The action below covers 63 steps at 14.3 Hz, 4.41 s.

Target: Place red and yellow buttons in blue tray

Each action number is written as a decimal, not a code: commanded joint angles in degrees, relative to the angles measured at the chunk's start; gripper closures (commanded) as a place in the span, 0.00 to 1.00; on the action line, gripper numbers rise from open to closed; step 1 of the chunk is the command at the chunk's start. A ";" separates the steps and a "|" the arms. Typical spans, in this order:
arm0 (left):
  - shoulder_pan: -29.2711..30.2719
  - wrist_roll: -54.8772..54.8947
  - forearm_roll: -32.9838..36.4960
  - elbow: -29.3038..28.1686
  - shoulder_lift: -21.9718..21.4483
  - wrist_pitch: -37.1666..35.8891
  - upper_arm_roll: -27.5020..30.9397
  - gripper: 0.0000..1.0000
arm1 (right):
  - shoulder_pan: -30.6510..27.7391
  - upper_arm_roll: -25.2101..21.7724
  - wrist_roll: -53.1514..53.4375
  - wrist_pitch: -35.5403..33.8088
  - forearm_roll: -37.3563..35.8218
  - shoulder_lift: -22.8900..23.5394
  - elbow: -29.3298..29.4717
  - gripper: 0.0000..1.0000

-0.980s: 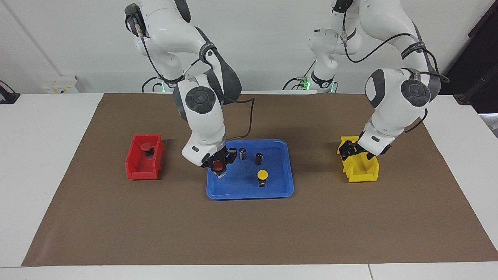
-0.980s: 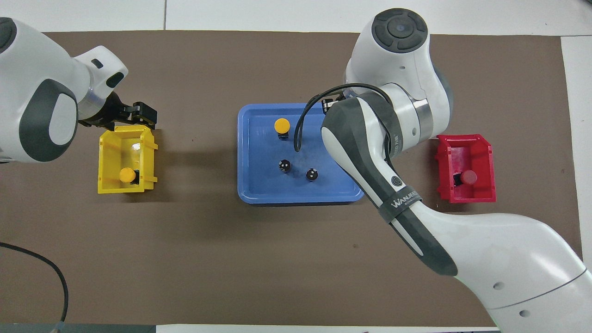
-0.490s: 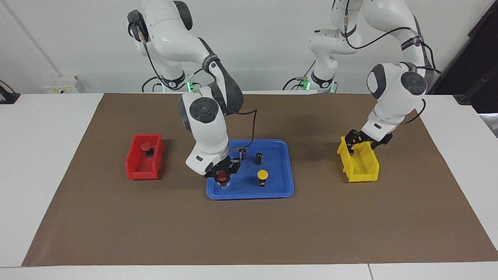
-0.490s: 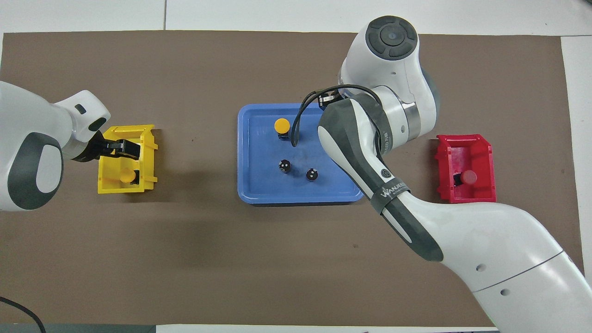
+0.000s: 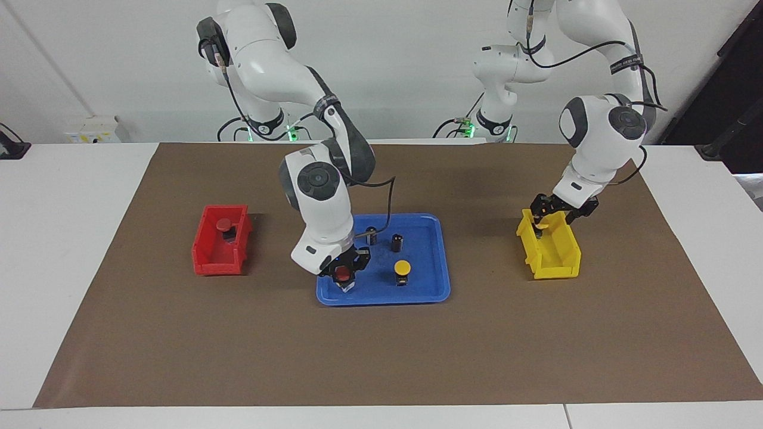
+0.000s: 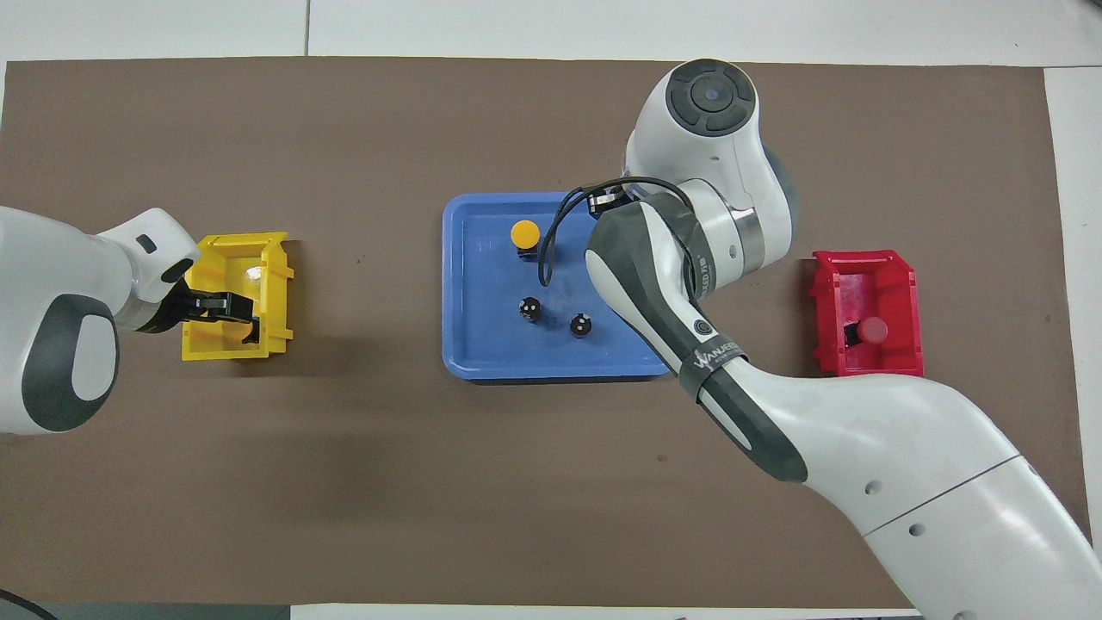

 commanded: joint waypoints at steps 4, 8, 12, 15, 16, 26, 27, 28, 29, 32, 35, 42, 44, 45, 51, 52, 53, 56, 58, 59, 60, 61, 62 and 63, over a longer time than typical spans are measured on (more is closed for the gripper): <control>0.59 0.57 0.97 -2.64 -1.88 2.21 -0.35 0.38 | 0.02 0.49 1.15 0.24 -0.79 -2.60 -3.45 1.00; 0.33 -0.22 0.97 -4.75 -1.96 4.41 -0.43 0.38 | 0.02 0.49 1.32 -1.08 -0.79 -2.86 -4.06 0.99; -0.20 -0.84 0.97 -4.76 -2.05 4.23 -0.52 0.37 | 0.81 0.49 2.11 -1.08 -0.79 -3.39 -5.12 0.94; -0.38 -1.89 0.97 -3.97 -1.79 4.15 -0.52 0.37 | 0.90 0.57 3.43 -0.29 -0.88 -3.65 -6.00 0.44; -0.38 -1.89 0.97 -3.44 -1.61 3.97 -0.52 0.37 | 0.90 0.49 3.43 -0.20 -0.88 -3.65 -6.00 0.25; -0.90 -3.39 0.97 -4.32 -2.23 3.53 -0.96 0.37 | -2.52 0.40 2.29 -5.55 -0.88 -4.61 2.26 0.22; -0.90 -3.47 0.97 -4.32 -2.05 3.70 -0.96 0.37 | -4.27 0.40 0.29 -5.91 -0.62 -5.75 2.00 0.23; -0.82 -3.48 0.97 -4.40 -2.05 3.62 -0.96 0.37 | -5.94 0.40 -2.95 -7.13 -0.44 -7.41 1.30 0.25; -0.82 -3.39 0.97 -4.49 -2.05 3.62 -0.96 0.39 | -7.69 0.40 -5.51 -9.06 -0.44 -8.74 0.77 0.25; -0.20 -2.95 0.97 -4.84 -2.14 3.53 -0.87 0.42 | -13.58 0.40 -13.77 -12.50 -0.27 -14.79 -4.92 0.25; -0.11 -3.39 0.97 -4.93 -2.14 3.71 -0.87 0.48 | -18.51 0.40 -19.66 -12.07 -0.27 -21.30 -14.66 0.25; -0.11 -3.48 0.97 -5.72 -1.79 5.19 -0.87 0.52 | -26.26 0.40 -25.92 -4.61 -0.18 -28.08 -31.55 0.27; -0.11 -3.48 0.97 -6.60 -1.96 6.95 -0.87 0.52 | -26.43 0.40 -25.92 -0.75 0.00 -29.75 -36.38 0.28; -0.11 -3.48 0.97 -6.60 -1.96 7.04 -0.87 0.54 | -26.61 0.40 -25.92 0.75 0.00 -30.37 -38.24 0.27; -0.90 -7.25 0.97 2.41 -1.09 -1.95 -0.87 0.89 | -28.01 0.31 -27.77 3.22 0.00 -32.22 -42.47 0.28; -0.90 -7.25 0.97 7.24 -0.39 -7.14 -0.96 0.91 | -28.01 0.31 -27.77 4.27 0.00 -32.48 -43.34 0.28; -1.60 -7.43 0.97 13.11 0.14 -12.76 -1.05 0.92 | -27.84 0.31 -27.51 5.85 0.00 -32.57 -44.22 0.28; -6.68 -17.23 0.97 24.13 3.21 -18.53 -1.22 0.94 | -27.58 0.40 -27.86 7.88 -0.09 -32.83 -45.46 0.32; -10.21 -23.93 0.62 25.30 4.54 -14.69 -1.40 0.98 | -27.49 0.40 -27.86 8.32 -0.09 -32.92 -45.81 0.34; -11.96 -25.26 0.45 25.56 5.24 -13.53 -1.40 0.98 | -27.49 0.40 -27.94 9.02 -0.09 -32.92 -46.34 0.35; -13.98 -26.75 0.27 26.61 6.98 -13.17 -1.40 0.98 | -27.49 0.40 -27.94 10.07 0.00 -33.01 -47.12 0.36; -15.30 -27.55 0.18 28.88 9.09 -13.34 -1.31 0.98 | -27.49 0.40 -27.94 10.78 -0.09 -33.09 -47.48 0.36; -16.80 -27.91 0.18 31.86 11.63 -14.04 -1.31 0.98 | -27.40 0.40 -27.94 11.13 -0.09 -33.10 -47.66 0.37; -17.86 -28.08 0.18 33.63 13.66 -14.22 -1.23 0.98 | -27.40 0.40 -27.94 11.57 -0.09 -33.10 -48.01 0.37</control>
